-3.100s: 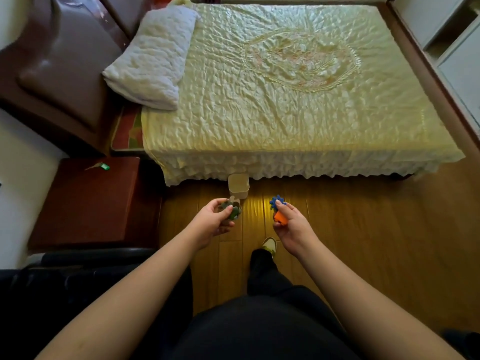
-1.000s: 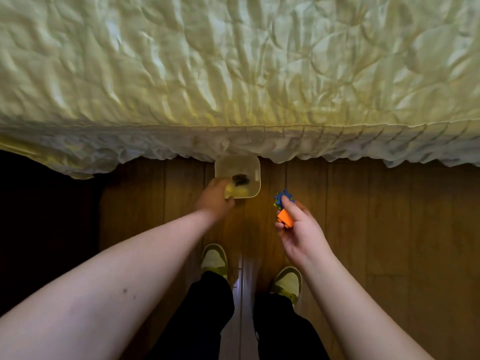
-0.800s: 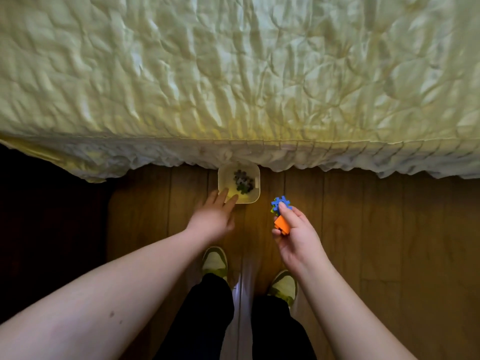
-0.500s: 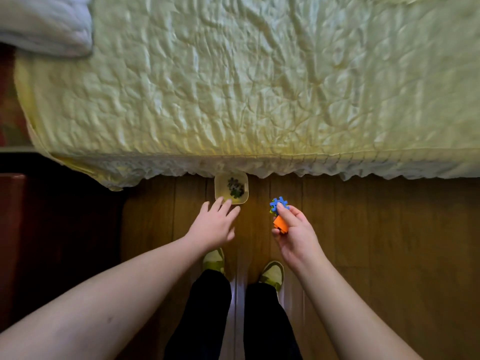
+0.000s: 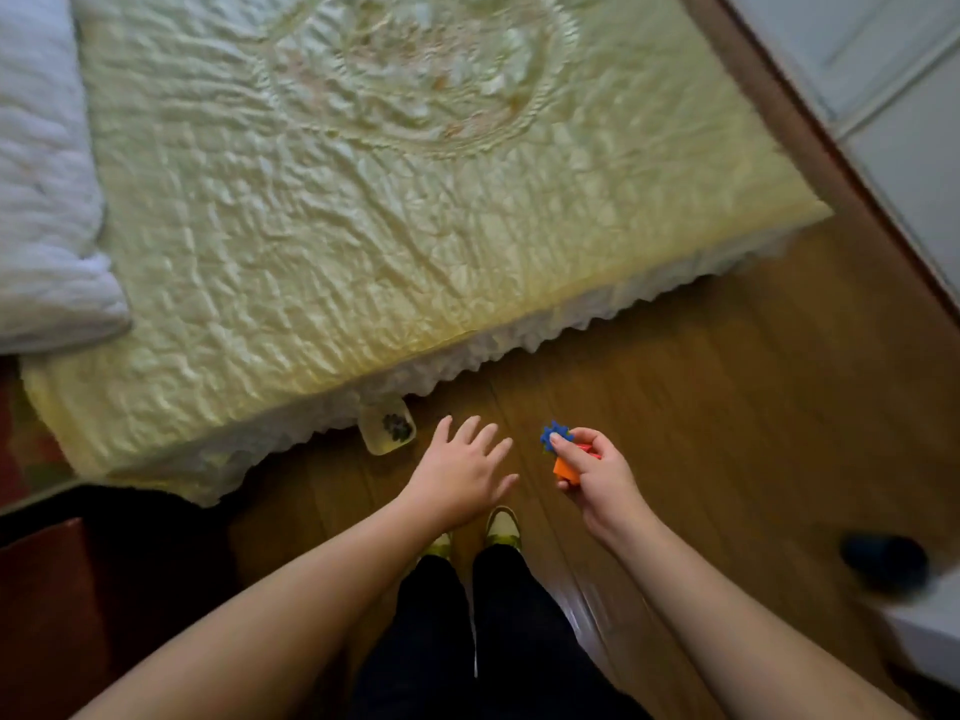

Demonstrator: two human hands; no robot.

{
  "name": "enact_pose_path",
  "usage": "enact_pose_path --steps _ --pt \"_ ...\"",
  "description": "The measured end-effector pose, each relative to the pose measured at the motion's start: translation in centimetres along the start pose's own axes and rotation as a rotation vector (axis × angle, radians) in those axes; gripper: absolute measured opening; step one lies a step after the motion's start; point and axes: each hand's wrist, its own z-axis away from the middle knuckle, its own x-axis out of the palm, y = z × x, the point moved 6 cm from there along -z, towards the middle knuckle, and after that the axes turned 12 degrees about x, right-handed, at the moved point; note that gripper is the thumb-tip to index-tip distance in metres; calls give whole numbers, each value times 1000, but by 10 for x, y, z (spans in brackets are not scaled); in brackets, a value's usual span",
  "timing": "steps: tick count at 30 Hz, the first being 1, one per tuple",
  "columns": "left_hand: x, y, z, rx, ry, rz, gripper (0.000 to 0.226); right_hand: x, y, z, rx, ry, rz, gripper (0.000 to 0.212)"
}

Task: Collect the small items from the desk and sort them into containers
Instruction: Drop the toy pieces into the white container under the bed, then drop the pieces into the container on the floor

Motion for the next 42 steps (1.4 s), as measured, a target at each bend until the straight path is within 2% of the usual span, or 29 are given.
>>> enact_pose_path --steps 6,10,15,19,22,25,29,38,42 --pt "-61 85 7 260 89 -191 61 -83 11 65 -106 169 -171 28" --pt "-72 125 2 412 109 -287 59 -138 30 94 -241 332 -229 21" --pt "-78 195 -25 578 91 -399 61 -204 68 114 -239 458 -403 18" --pt "-76 277 -53 690 95 -440 58 -275 94 128 -234 535 -521 20" --pt "-60 344 -81 788 48 -511 53 -338 112 139 -243 594 -511 19" --pt "-43 413 -110 862 1 -582 58 -407 129 153 -244 651 -479 21" --pt "-32 496 -137 903 -23 -550 57 -485 149 173 -213 720 -478 25" --pt "-32 595 -196 980 -101 -593 56 -588 144 173 -216 772 -722 28" --pt "-42 620 -244 985 -135 -629 56 -615 120 139 -205 601 -1086 21"
